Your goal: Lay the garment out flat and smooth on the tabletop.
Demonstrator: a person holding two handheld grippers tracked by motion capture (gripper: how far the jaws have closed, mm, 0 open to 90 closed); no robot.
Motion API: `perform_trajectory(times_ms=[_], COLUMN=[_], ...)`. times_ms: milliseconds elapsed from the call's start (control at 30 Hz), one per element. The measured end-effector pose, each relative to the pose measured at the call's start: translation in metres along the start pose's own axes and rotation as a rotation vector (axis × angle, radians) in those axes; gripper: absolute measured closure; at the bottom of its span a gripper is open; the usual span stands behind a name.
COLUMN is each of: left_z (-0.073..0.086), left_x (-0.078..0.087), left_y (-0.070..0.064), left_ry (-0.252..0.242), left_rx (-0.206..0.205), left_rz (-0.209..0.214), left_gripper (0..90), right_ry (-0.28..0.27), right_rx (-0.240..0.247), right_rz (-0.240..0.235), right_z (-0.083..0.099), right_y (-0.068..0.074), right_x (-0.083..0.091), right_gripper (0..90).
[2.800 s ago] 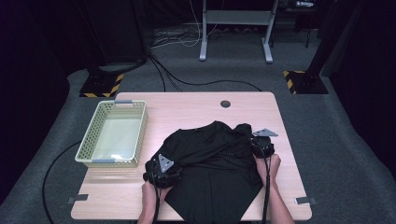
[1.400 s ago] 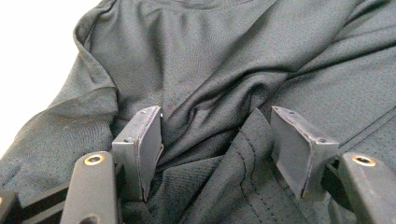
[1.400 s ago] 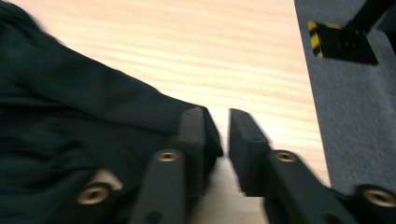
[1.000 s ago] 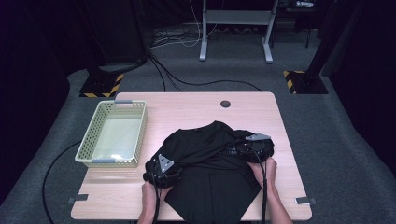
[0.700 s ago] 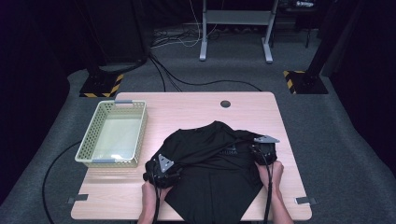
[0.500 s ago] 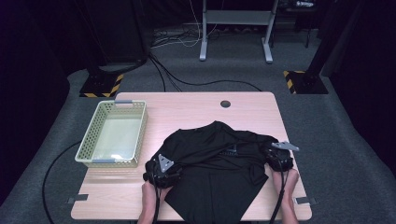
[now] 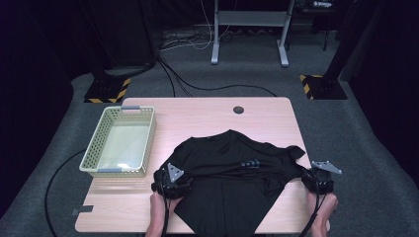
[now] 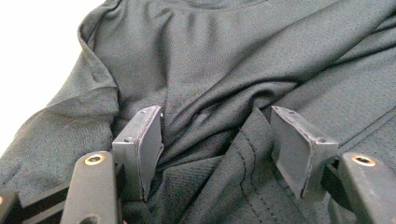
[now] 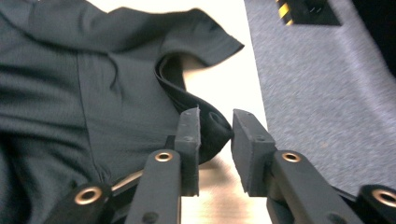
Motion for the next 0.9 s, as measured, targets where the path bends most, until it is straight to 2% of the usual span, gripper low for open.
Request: perform_trajectory(times_ms=[100, 167, 200, 233, 267, 333, 367, 433, 500, 533, 600, 667, 733, 767, 833, 900], left_z=[0.000, 0.000, 0.000, 0.000, 0.000, 0.000, 0.000, 0.000, 0.000, 0.000, 0.000, 0.000, 0.000, 0.000, 0.000, 0.000], left_x=[0.000, 0.000, 0.000, 0.000, 0.000, 0.000, 0.000, 0.000, 0.000, 0.000, 0.000, 0.000, 0.000, 0.000, 0.000, 0.000], left_y=[0.000, 0.000, 0.000, 0.000, 0.000, 0.000, 0.000, 0.000, 0.000, 0.000, 0.000, 0.000, 0.000, 0.000, 0.000, 0.000], left_ry=[-0.001, -0.001, -0.001, -0.001, -0.001, 0.000, 0.000, 0.000, 0.000, 0.000, -0.002, -0.001, -0.001, -0.001, 0.000, 0.000], left_rx=[0.000, 0.001, 0.001, 0.001, 0.001, 0.000, 0.000, 0.000, 0.000, 0.000, 0.000, 0.000, 0.000, 0.000, 0.000, 0.000], left_rz=[0.000, -0.001, -0.001, -0.001, -0.001, 0.000, 0.000, 0.000, 0.000, 0.000, 0.000, 0.000, 0.001, 0.000, 0.001, 0.000], left_gripper=[35.7, 35.7, 35.6, 35.6, 35.7, 35.6, 35.6, 35.7, 35.7, 35.7, 35.7, 35.7, 35.6, 35.7, 35.6, 35.6], right_ry=[-0.022, -0.045, -0.051, -0.055, -0.041, -0.020, 0.004, 0.051, 0.080, 0.065, 0.059, 0.058, 0.061, 0.047, 0.021, 0.020], right_rx=[0.036, 0.048, 0.061, 0.074, 0.082, 0.099, 0.096, 0.109, 0.062, 0.011, -0.004, -0.041, -0.036, -0.028, 0.022, 0.068], right_rz=[0.047, 0.033, 0.013, -0.028, -0.052, -0.155, -0.175, -0.167, -0.148, -0.149, -0.058, -0.045, -0.029, -0.049, -0.084, -0.175], right_z=[-0.009, -0.016, -0.019, -0.022, -0.024, -0.027, -0.028, -0.028, -0.028, -0.029, -0.030, -0.027, -0.026, -0.028, -0.034, -0.041], right_y=[0.003, 0.008, 0.012, 0.017, 0.022, 0.033, 0.036, 0.035, 0.026, 0.020, 0.008, 0.001, 0.001, 0.005, 0.017, 0.038], right_x=[0.005, 0.005, 0.003, 0.000, -0.005, -0.019, -0.029, -0.049, -0.062, -0.064, -0.062, -0.059, -0.054, -0.052, -0.048, -0.051], right_gripper=[69.3, 67.4, 66.9, 66.3, 65.3, 63.2, 61.2, 59.4, 53.4, 54.1, 50.2, 49.6, 44.5, 44.4, 43.7, 42.8])
Point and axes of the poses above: each handheld gripper's, and its own axes: x roughly backward along the jaws, z roughly out of its underside, y roughly to its left, the point moved 5 cm from there along -x, roughly forward along the jaws, and after that the axes turned 10 degrees about -z, right-handed, at the moved point
